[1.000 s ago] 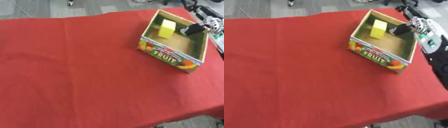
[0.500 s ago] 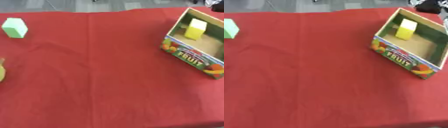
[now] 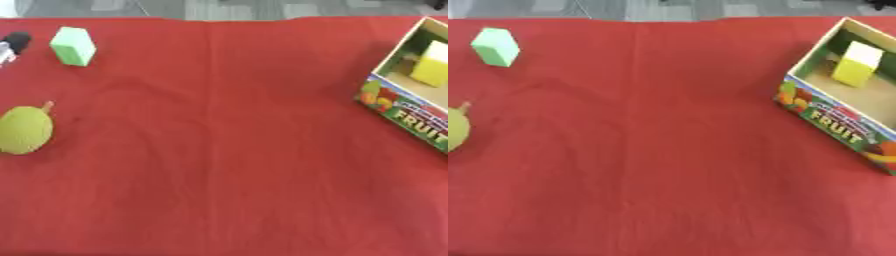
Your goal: Pick up the objects with one hand, pass them to the other hand, and then place them into the box on the other side of the table.
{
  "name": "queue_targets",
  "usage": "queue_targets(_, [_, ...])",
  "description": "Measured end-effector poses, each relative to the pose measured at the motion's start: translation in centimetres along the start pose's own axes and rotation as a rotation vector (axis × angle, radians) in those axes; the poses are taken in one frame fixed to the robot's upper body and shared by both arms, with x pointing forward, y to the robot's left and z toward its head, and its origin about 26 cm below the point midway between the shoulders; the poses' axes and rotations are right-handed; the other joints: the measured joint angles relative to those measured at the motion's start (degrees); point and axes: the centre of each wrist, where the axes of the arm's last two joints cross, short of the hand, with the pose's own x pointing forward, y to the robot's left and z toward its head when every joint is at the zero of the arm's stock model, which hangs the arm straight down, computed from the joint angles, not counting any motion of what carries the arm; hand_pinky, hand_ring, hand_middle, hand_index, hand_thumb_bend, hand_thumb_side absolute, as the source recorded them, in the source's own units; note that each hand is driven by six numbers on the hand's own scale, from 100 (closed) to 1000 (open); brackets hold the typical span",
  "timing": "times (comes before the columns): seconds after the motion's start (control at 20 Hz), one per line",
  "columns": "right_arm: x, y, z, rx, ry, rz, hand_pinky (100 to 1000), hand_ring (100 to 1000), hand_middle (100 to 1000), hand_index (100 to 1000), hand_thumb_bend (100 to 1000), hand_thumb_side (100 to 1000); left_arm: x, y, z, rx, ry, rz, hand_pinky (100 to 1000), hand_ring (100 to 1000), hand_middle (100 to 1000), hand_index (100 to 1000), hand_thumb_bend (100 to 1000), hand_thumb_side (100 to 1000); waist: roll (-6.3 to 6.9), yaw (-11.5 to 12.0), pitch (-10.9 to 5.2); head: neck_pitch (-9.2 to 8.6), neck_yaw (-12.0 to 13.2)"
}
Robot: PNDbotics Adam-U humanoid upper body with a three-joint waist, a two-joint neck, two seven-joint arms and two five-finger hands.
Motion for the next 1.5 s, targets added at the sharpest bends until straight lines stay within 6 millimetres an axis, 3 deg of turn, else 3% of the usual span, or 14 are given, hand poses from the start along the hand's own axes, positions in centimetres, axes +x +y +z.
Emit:
queue_targets(0.35, [0.6, -0.1, 0.1, 0.029, -0.008, -0.095, 824, 900, 836, 901, 363, 248, -2.0, 0.8, -1.4, -0.191, 0.076, -0.071, 800, 748, 709, 847, 687, 544, 0.23, 0.0, 0.00, 0.02, 1.0])
queue_targets(0.8, [0.4, -0.7, 0.0, 0.050, -0.009, -0.211, 823, 899, 834, 900, 354, 252, -3.6, 2.5, -5.2, -0.311, 0.134, -0.173, 801, 756, 723, 853, 725, 530, 0.04, -0.5, -0.01, -0.51, 1.2])
queue_targets(1.05, [0.2, -1.4, 0.2, 0.044, -0.008, -0.257, 822, 897, 832, 897, 348, 260, -4.0, 3.3, -7.6, -0.364, 0.116, -0.245, 810, 772, 738, 853, 792, 415, -0.03, -1.0, 0.10, -1.09, 1.8])
queue_targets(1.2, [0.1, -1.7, 0.3, 0.041, -0.005, -0.287, 822, 896, 831, 896, 345, 265, -4.3, 4.1, -8.9, -0.388, 0.121, -0.286, 810, 774, 740, 852, 801, 401, -0.01, -1.3, 0.85, -1.60, 2.6])
queue_targets(1.5, [0.0, -2.3, 0.4, 0.039, 0.004, -0.361, 820, 893, 829, 893, 340, 275, -5.3, 5.1, -10.8, -0.436, 0.182, -0.329, 821, 780, 738, 854, 855, 512, 0.10, -1.9, 2.03, -2.70, 3.8])
